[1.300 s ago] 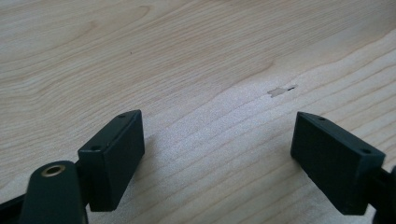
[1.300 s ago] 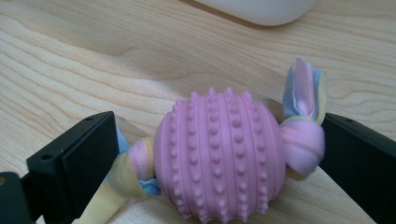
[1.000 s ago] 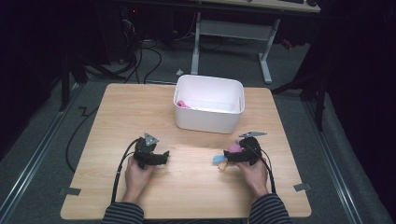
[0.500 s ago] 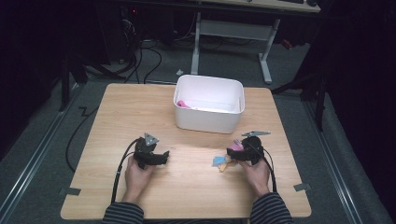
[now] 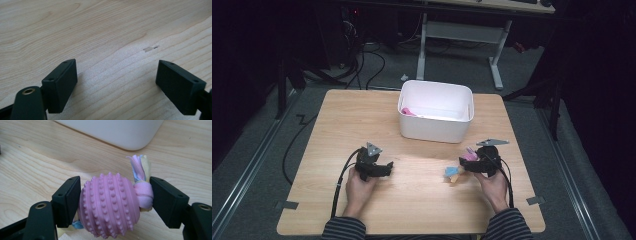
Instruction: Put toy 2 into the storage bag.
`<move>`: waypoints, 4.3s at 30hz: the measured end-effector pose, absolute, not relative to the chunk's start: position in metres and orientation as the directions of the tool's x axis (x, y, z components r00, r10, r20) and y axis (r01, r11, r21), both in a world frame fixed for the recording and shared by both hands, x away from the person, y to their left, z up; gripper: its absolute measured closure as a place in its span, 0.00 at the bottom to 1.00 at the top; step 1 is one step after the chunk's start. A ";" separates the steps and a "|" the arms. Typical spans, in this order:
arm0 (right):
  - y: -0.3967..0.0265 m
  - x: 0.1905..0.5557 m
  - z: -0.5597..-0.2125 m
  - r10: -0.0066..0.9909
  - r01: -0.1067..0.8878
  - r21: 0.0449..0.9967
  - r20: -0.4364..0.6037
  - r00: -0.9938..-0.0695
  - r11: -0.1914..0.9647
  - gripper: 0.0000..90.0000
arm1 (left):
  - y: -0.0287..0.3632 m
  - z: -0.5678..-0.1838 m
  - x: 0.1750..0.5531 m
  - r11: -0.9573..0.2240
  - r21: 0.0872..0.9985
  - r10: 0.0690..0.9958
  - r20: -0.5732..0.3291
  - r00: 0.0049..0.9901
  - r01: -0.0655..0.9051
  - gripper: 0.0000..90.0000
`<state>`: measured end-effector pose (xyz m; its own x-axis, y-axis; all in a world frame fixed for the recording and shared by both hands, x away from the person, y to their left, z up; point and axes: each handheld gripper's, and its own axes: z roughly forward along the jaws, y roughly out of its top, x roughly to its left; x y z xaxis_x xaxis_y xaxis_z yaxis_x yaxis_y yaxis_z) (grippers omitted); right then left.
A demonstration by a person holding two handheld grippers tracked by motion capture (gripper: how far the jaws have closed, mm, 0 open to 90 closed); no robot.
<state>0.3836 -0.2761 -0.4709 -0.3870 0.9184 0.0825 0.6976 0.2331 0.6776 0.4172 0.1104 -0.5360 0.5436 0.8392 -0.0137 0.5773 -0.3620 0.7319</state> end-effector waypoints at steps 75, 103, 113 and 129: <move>-0.241 0.477 -0.332 0.866 0.564 0.791 0.090 -0.492 0.237 0.30 | 0.111 -0.536 0.417 -0.363 0.731 0.839 -0.013 0.544 0.577 0.20; -0.201 0.521 -0.361 0.876 0.632 0.742 0.132 -0.463 0.222 0.30 | 0.111 -0.536 0.417 -0.362 0.732 0.839 -0.014 0.544 0.577 0.20; -0.201 0.527 -0.374 0.878 0.674 0.708 0.166 -0.449 0.210 0.29 | 0.111 -0.536 0.417 -0.364 0.731 0.838 -0.013 0.545 0.577 0.20; -0.207 0.526 -0.375 0.868 0.688 0.696 0.195 -0.456 0.205 0.15 | 0.111 -0.536 0.417 -0.364 0.731 0.838 -0.013 0.545 0.577 0.20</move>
<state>0.5261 -0.2065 -0.3748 -0.4562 0.8684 0.1946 0.6877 0.2053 0.6964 0.4170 0.1106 -0.5360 0.5451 0.8383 -0.0125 0.5767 -0.3640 0.7314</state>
